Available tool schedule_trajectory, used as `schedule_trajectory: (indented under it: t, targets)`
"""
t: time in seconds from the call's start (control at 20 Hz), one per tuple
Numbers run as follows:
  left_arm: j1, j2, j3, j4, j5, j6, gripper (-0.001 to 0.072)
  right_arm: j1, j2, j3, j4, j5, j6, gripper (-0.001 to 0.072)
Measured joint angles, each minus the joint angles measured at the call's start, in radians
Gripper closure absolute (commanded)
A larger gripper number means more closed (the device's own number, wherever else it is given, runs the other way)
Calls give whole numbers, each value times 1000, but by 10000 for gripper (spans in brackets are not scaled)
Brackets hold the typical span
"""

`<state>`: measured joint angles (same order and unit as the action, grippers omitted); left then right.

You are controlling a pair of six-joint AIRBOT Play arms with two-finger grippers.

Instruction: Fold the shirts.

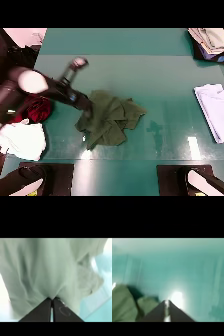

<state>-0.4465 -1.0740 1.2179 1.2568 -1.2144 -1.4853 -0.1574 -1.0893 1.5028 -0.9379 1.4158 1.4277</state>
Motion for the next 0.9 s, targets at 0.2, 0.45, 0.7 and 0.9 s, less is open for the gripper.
schedule_trajectory:
  t: [0.2,0.45,0.7,0.9]
  targets:
    - [34,87,145,72,-55,0,681,111,-2,-230,2,11,0,175]
    - [45,113,196,111,-81,0,681,338,-76,-550,46,-129,-6,175]
    - [47,117,208,121,-112,0,681,533,-240,-644,149,-272,-50,194]
    - [48,118,209,124,-129,-2,681,621,-341,-591,172,-344,-61,678]
